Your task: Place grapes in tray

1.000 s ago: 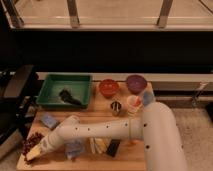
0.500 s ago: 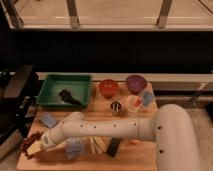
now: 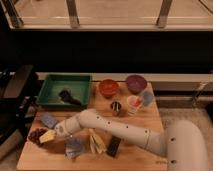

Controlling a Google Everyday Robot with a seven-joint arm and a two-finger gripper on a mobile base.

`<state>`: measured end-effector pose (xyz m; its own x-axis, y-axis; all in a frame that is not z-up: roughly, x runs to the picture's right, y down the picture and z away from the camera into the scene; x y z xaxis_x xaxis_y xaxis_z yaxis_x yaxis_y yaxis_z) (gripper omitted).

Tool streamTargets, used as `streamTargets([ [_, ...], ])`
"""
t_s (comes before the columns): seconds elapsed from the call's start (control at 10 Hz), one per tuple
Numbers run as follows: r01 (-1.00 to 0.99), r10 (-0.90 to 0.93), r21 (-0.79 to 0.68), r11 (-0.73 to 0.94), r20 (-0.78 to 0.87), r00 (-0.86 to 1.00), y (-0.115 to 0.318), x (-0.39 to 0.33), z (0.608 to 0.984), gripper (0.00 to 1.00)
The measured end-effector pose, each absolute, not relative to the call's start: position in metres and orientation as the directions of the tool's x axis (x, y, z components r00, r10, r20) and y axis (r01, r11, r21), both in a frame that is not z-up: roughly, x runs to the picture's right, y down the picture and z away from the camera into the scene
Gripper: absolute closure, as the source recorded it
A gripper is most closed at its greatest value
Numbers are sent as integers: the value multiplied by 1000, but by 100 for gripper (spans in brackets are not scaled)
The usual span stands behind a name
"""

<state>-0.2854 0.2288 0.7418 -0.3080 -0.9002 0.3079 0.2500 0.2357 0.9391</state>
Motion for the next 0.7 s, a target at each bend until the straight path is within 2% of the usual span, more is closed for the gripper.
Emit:
streamTargets([
  [0.3,221,-920,942,254,306,-247,201,-269,749,100],
  [0.7,250,-941,959,131,200,-273,143,-269,720,100],
])
